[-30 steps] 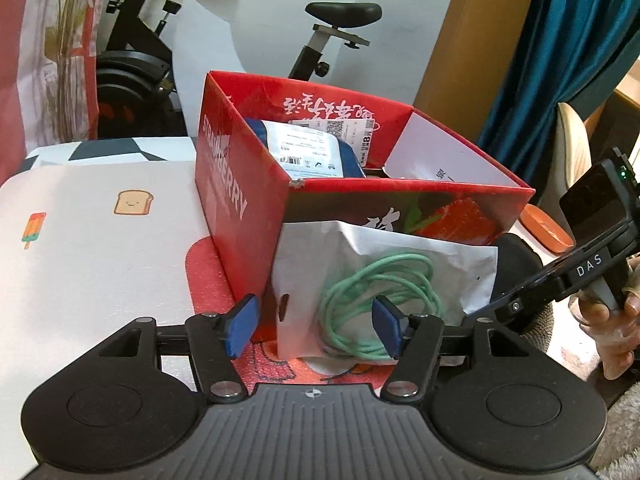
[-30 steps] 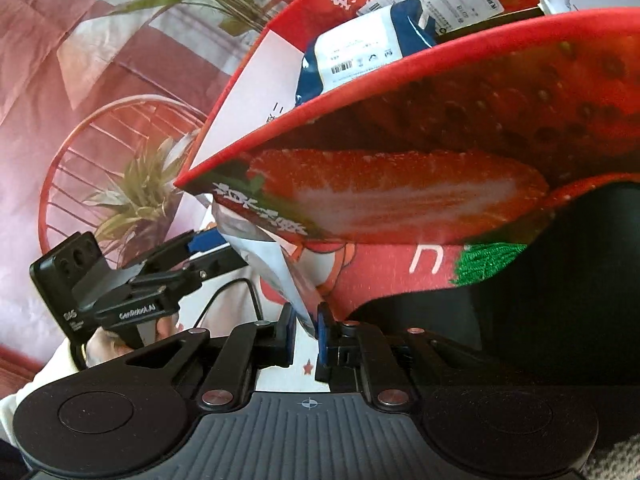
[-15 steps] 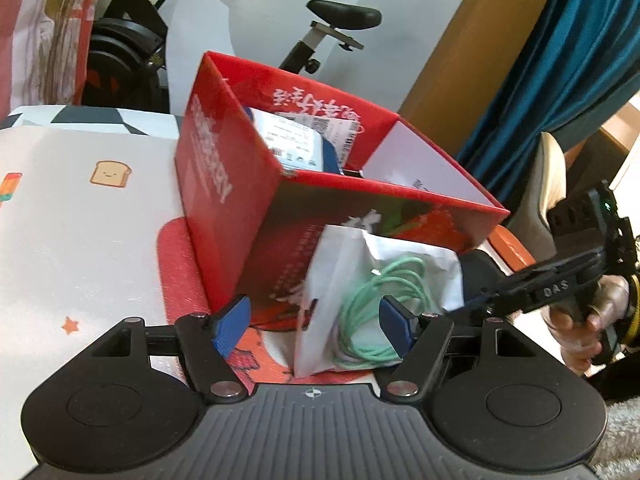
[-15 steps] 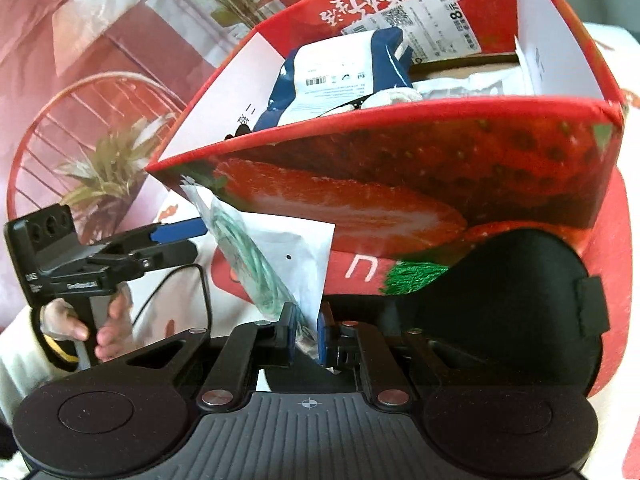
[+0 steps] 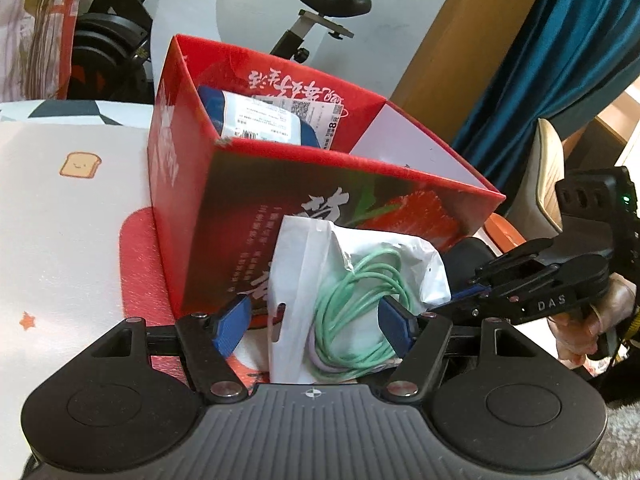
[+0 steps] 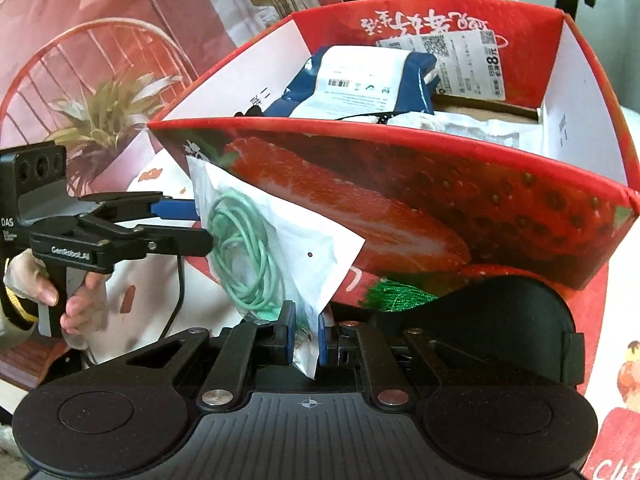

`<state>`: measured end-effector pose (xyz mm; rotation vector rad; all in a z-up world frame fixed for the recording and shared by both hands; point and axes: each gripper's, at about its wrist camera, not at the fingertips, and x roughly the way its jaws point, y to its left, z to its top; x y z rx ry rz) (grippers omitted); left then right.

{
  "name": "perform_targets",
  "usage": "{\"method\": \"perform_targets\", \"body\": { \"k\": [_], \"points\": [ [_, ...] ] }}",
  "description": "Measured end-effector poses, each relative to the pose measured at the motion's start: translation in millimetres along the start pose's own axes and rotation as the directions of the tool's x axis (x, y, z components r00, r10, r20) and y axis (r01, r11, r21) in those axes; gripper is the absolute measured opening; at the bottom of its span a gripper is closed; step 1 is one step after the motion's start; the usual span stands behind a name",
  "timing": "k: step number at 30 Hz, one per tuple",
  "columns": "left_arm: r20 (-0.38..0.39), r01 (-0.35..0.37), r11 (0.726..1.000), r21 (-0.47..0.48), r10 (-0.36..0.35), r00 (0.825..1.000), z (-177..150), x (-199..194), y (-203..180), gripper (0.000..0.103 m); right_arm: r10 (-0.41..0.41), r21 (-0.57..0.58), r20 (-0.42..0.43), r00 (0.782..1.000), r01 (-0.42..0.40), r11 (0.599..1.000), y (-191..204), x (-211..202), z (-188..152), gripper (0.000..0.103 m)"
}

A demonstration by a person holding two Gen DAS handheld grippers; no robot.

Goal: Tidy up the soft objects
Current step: 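Lift the white pouch with both grippers up over the red box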

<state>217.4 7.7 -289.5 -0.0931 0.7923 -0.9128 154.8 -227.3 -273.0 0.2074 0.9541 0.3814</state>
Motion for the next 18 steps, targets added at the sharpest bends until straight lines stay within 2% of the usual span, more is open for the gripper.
{"method": "perform_targets", "body": {
  "k": [5, 8, 11, 15, 18],
  "points": [
    [0.000, -0.016, 1.000, -0.010, 0.016, 1.000, -1, 0, -10, 0.055, -0.028, -0.031, 0.009, 1.000, 0.028, 0.999, 4, -1, -2, 0.010],
    [0.041, -0.011, 0.997, -0.071, 0.014, 0.999, -2, -12, -12, 0.052, -0.063, -0.056, 0.012, 0.998, 0.064, 0.996, 12, -2, -2, 0.010],
    [0.067, -0.027, 0.994, -0.104, 0.034, 0.997, -7, -21, -17, 0.043, -0.068, -0.058, 0.027, 0.997, 0.070, 0.996, 15, -7, -4, 0.010],
    [0.094, -0.046, 0.990, -0.133, 0.059, 0.994, -15, -29, -24, 0.043, -0.073, -0.072, 0.068, 0.995, 0.078, 0.994, 21, -12, -4, 0.010],
    [0.073, -0.072, 0.987, -0.142, 0.083, 0.994, -18, -26, -22, 0.042, -0.082, -0.083, 0.085, 0.993, 0.090, 0.993, 21, -13, -8, 0.010]
  ]
}}
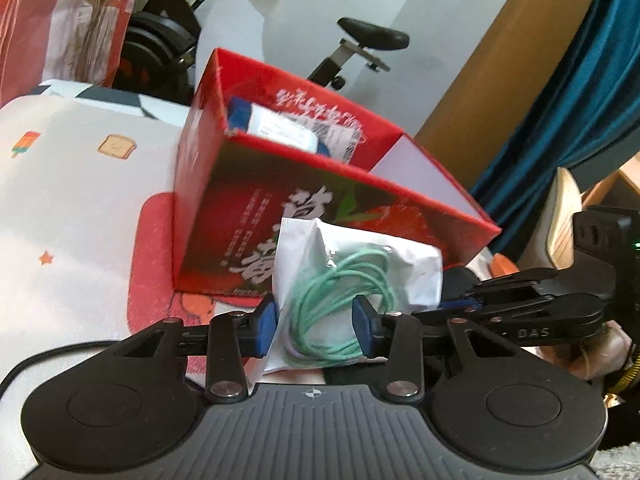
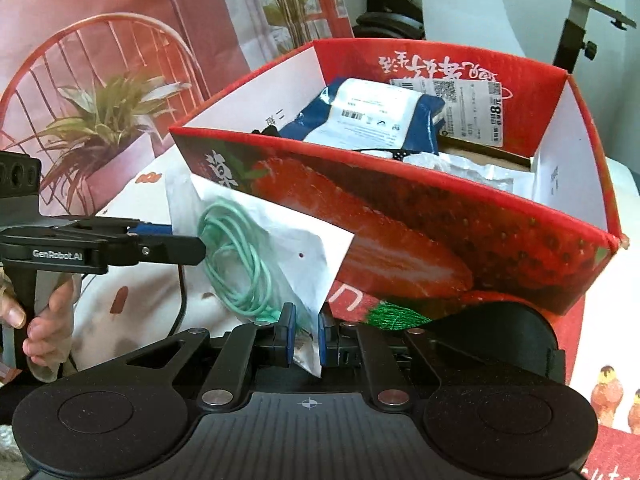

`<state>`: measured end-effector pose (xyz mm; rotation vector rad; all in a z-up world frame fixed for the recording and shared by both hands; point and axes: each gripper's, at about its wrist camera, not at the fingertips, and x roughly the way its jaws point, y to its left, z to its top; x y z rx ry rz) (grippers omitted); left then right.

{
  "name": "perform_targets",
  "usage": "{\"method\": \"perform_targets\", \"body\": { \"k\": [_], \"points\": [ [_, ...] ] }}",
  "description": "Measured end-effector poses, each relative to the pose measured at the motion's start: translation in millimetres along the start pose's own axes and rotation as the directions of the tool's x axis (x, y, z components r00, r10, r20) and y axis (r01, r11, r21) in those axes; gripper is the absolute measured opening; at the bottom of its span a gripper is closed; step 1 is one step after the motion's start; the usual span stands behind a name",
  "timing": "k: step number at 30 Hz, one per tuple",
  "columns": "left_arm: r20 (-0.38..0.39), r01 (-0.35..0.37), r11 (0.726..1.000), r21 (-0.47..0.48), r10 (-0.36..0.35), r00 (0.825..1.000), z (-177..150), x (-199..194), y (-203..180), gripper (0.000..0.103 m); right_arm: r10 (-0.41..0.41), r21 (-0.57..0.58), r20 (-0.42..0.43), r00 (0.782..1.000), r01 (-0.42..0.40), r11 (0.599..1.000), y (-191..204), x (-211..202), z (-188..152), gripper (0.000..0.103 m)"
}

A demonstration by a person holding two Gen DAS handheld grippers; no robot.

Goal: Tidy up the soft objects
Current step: 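Lift the white pouch with both grippers up over the red box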

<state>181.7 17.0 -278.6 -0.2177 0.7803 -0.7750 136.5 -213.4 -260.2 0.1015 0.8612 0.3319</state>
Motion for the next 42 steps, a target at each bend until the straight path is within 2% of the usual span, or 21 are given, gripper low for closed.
{"method": "perform_targets", "body": {
  "k": [5, 9, 12, 17, 21, 25, 33, 36, 40, 42],
  "points": [
    [-0.032, -0.037, 0.996, 0.081, 0.040, 0.999, 1, 10, -5, 0.042, -0.022, 0.007, 0.008, 1.000, 0.022, 1.000, -1, 3, -7, 0.010],
    [-0.040, -0.057, 0.995, 0.083, 0.060, 0.997, 2, 14, -11, 0.042, -0.035, -0.022, 0.029, 0.999, 0.036, 0.999, 6, 0, -4, 0.010],
    [-0.014, -0.087, 0.991, 0.105, 0.089, 0.996, 3, 4, -22, 0.042, -0.041, -0.038, 0.056, 0.998, 0.043, 0.998, 10, -7, -3, 0.010],
    [0.051, -0.102, 0.991, 0.081, 0.098, 0.994, 9, -19, -33, 0.038, -0.024, -0.025, 0.133, 0.991, 0.027, 0.999, 12, -25, 5, 0.010],
    [0.096, -0.130, 0.982, 0.134, 0.118, 0.988, 26, -33, -47, 0.037, -0.011, -0.046, 0.195, 0.981, 0.020, 0.999, 18, -41, 15, 0.010],
    [0.163, -0.130, 0.978, 0.161, 0.104, 0.981, 50, -44, -62, 0.037, 0.000, -0.033, 0.266, 0.964, 0.009, 0.999, 17, -60, 31, 0.010],
    [0.219, -0.162, 0.964, 0.212, 0.114, 0.969, 92, -34, -77, 0.037, -0.019, -0.017, 0.346, 0.938, 0.027, 0.999, 0, -74, 73, 0.010],
    [0.219, -0.171, 0.962, 0.214, 0.123, 0.968, 107, -23, -76, 0.037, -0.046, -0.020, 0.356, 0.933, 0.057, 0.998, -8, -68, 92, 0.010],
    [0.179, -0.178, 0.965, 0.191, 0.144, 0.973, 128, 0, -66, 0.037, -0.087, 0.024, 0.348, 0.933, 0.084, 0.996, -24, -49, 113, 0.010],
    [0.144, -0.215, 0.958, 0.188, 0.190, 0.971, 135, 14, -61, 0.037, -0.086, 0.078, 0.332, 0.939, 0.064, 0.995, -34, -35, 118, 0.010]
  ]
}}
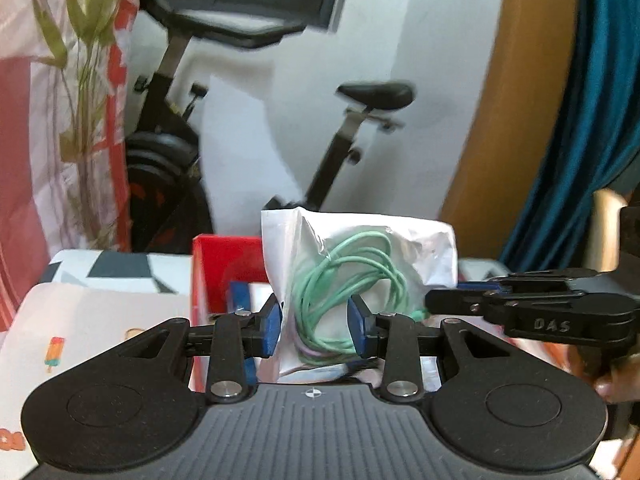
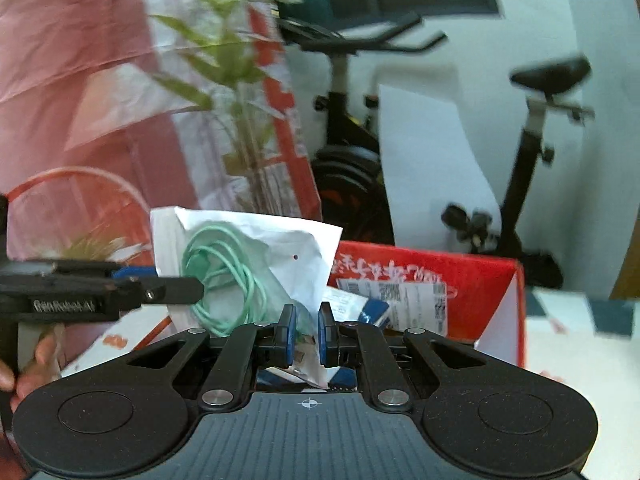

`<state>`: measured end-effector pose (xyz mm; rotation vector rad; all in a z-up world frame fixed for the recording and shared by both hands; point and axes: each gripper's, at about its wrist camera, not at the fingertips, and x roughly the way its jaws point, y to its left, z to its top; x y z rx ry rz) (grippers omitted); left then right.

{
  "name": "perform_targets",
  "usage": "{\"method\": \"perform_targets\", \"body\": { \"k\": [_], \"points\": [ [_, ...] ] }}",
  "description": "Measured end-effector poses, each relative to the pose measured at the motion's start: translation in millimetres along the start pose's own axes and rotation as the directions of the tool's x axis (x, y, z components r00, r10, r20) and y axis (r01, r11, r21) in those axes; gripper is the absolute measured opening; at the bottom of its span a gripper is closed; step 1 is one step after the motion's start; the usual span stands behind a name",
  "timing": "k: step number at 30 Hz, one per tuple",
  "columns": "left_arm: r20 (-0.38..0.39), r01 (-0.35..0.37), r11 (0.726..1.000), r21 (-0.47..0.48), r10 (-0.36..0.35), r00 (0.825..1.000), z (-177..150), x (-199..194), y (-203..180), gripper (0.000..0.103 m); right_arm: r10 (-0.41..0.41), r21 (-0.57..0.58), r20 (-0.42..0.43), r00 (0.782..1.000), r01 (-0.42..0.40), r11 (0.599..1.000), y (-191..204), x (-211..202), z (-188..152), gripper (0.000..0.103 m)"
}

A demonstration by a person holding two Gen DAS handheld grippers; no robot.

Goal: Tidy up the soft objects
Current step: 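Lift the white pouch with both grippers up over the red box, then lower the pouch into the red box and open both grippers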

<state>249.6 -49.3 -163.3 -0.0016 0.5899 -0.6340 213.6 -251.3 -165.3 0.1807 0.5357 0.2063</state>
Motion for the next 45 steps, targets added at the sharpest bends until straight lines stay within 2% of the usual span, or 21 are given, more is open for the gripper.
{"method": "perform_targets", "body": {
  "k": [2, 4, 6, 12, 14, 18, 27, 30, 32, 33, 35, 38, 41, 45],
  "points": [
    [-0.036, -0.020, 1.000, 0.001, 0.020, 0.999, 3, 13, 2, 0.037, -0.023, 0.028, -0.038, 0.999, 0.024, 0.999, -6, 18, -3, 0.010],
    [-0.066, -0.012, 1.000, -0.015, 0.011, 0.998, 5, 26, 6, 0.037, -0.093, 0.006, -0.086, 0.992, 0.094, 0.996, -4, 35, -4, 0.010],
    [-0.087, -0.020, 1.000, -0.013, 0.019, 0.996, 5, 36, 7, 0.037, -0.126, -0.009, -0.121, 0.985, 0.126, 0.992, -4, 49, -2, 0.010],
    [-0.108, -0.041, 0.997, -0.068, 0.034, 0.994, -2, 53, 22, 0.038, -0.194, 0.018, -0.140, 0.971, 0.199, 0.980, -15, 70, 6, 0.011],
    [-0.112, -0.042, 0.998, -0.055, 0.035, 0.993, -4, 53, 22, 0.038, -0.206, 0.022, -0.175, 0.963, 0.213, 0.977, -19, 78, 1, 0.010],
    [-0.081, -0.046, 0.998, -0.030, 0.043, 0.996, -4, 47, 22, 0.041, -0.176, 0.097, -0.226, 0.958, 0.202, 0.975, -25, 88, -7, 0.010],
    [-0.067, -0.066, 0.997, -0.029, 0.064, 0.996, -3, 47, 18, 0.042, -0.186, -0.043, -0.259, 0.948, 0.181, 0.982, -3, 101, -2, 0.010],
    [-0.065, -0.073, 0.997, -0.021, 0.071, 0.995, -3, 45, 15, 0.042, -0.211, -0.102, -0.247, 0.946, 0.191, 0.976, 6, 100, 0, 0.011],
    [-0.062, -0.077, 0.997, -0.014, 0.076, 0.995, -2, 43, 12, 0.042, -0.233, -0.083, -0.228, 0.945, 0.219, 0.972, 6, 97, 0, 0.018],
    [-0.060, -0.080, 0.997, -0.013, 0.079, 0.995, -2, 41, 11, 0.043, -0.253, -0.074, -0.212, 0.944, 0.243, 0.967, 5, 94, 1, 0.021],
    [-0.059, -0.080, 0.997, -0.012, 0.079, 0.995, -3, 39, 11, 0.043, -0.309, -0.067, -0.154, 0.938, 0.302, 0.951, 4, 86, 1, 0.022],
    [-0.060, -0.088, 0.996, 0.002, 0.088, 0.994, -4, 34, 8, 0.044, -0.349, -0.077, -0.091, 0.933, 0.343, 0.936, 5, 71, 2, 0.022],
    [-0.053, -0.088, 0.996, 0.009, 0.089, 0.995, -4, 25, 6, 0.050, -0.333, -0.083, -0.060, 0.941, 0.328, 0.941, 6, 56, 1, 0.025],
    [-0.049, -0.092, 0.996, 0.011, 0.093, 0.994, -8, 12, 3, 0.053, -0.297, -0.058, -0.037, 0.954, 0.294, 0.954, 8, 33, -3, 0.036]
  ]
}}
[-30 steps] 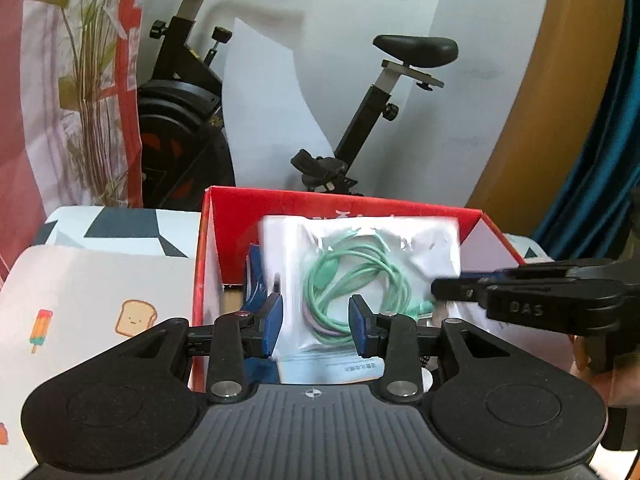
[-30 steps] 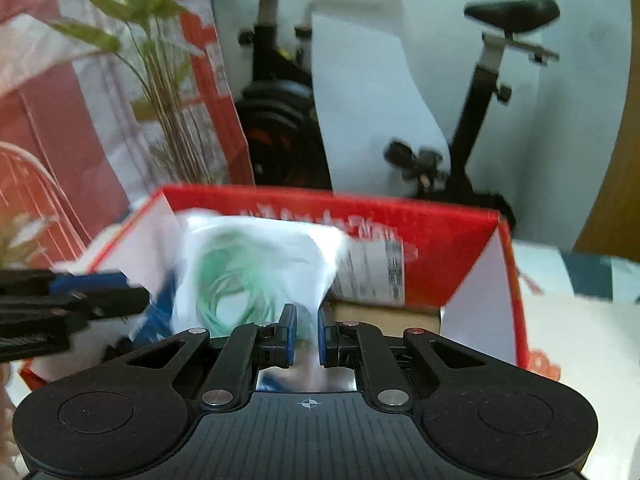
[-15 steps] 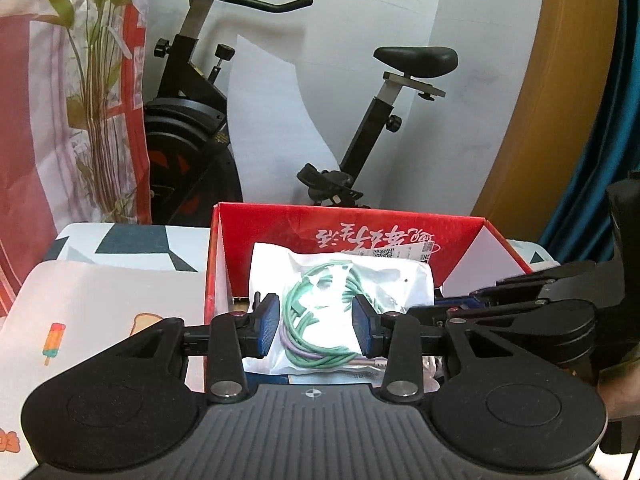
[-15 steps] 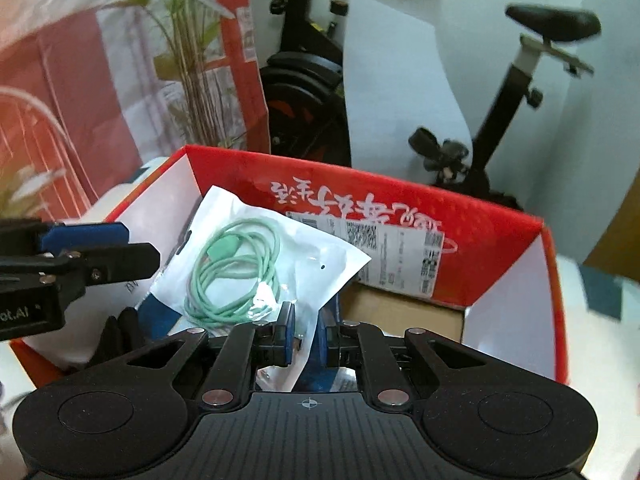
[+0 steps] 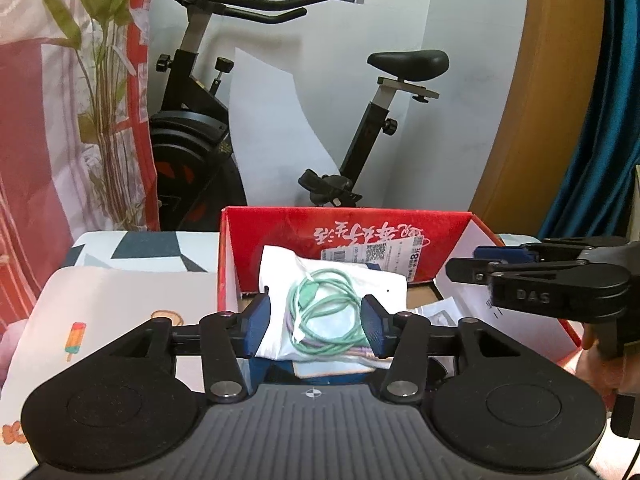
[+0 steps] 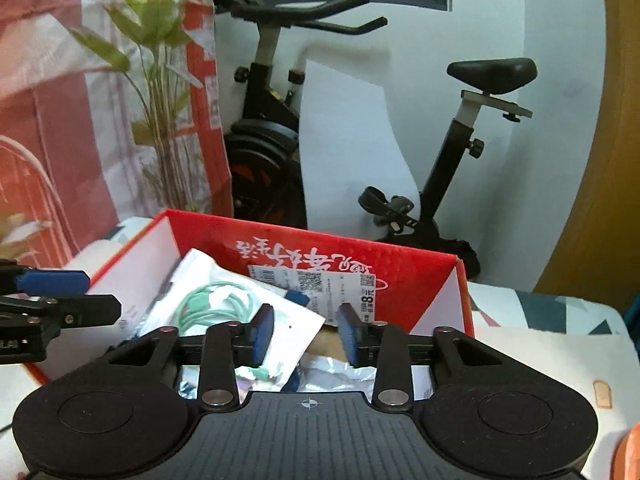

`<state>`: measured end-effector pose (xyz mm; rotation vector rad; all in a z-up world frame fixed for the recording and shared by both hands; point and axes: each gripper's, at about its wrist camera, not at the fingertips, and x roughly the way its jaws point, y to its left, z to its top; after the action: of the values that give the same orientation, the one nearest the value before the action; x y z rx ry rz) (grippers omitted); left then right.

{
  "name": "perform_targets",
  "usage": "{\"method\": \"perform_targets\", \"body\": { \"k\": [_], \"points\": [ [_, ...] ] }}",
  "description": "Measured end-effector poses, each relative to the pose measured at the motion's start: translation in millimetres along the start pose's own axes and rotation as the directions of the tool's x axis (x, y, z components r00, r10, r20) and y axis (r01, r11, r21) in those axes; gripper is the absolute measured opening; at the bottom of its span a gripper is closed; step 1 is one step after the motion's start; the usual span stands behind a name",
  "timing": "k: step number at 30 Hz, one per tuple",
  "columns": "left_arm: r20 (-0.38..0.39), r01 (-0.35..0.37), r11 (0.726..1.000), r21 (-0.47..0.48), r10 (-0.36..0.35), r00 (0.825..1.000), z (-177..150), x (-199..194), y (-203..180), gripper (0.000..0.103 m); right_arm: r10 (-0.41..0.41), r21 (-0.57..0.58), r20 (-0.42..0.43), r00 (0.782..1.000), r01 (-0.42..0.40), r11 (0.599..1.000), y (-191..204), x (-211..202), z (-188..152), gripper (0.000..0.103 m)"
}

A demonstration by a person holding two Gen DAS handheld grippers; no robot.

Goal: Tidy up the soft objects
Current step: 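Lower the pouch into the red box and open both grippers, then move both open grippers down to the black eye mask beside the box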

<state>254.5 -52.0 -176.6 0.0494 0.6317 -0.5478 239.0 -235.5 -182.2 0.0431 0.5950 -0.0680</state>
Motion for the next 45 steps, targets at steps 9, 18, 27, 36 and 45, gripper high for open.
{"method": "perform_targets", "body": {
  "k": [9, 18, 27, 36, 45],
  "points": [
    [-0.014, -0.042, 0.999, 0.002, 0.042, 0.999, -14, -29, -11, 0.057, 0.091, 0.056, 0.037, 0.995, -0.093, 0.994, 0, -42, -25, 0.074],
    [-0.003, -0.063, 0.998, 0.029, 0.063, 0.998, -25, -49, -29, 0.079, 0.034, 0.065, 0.042, 0.999, -0.037, 0.997, -4, -71, -47, 0.103],
    [-0.027, -0.072, 0.996, -0.045, 0.070, 0.997, -64, -67, -39, 0.095, 0.032, 0.028, 0.024, 0.999, -0.033, 0.999, -17, -91, -84, 0.103],
    [-0.196, -0.070, 0.992, -0.103, 0.049, 0.979, -118, -57, -40, 0.095, 0.038, 0.046, -0.027, 0.999, -0.037, 0.998, -33, -96, -134, 0.102],
    [-0.261, -0.081, 0.982, -0.172, 0.034, 0.965, -135, -47, -45, 0.095, 0.030, 0.053, -0.073, 0.997, -0.026, 0.998, -46, -92, -169, 0.102]
  ]
}}
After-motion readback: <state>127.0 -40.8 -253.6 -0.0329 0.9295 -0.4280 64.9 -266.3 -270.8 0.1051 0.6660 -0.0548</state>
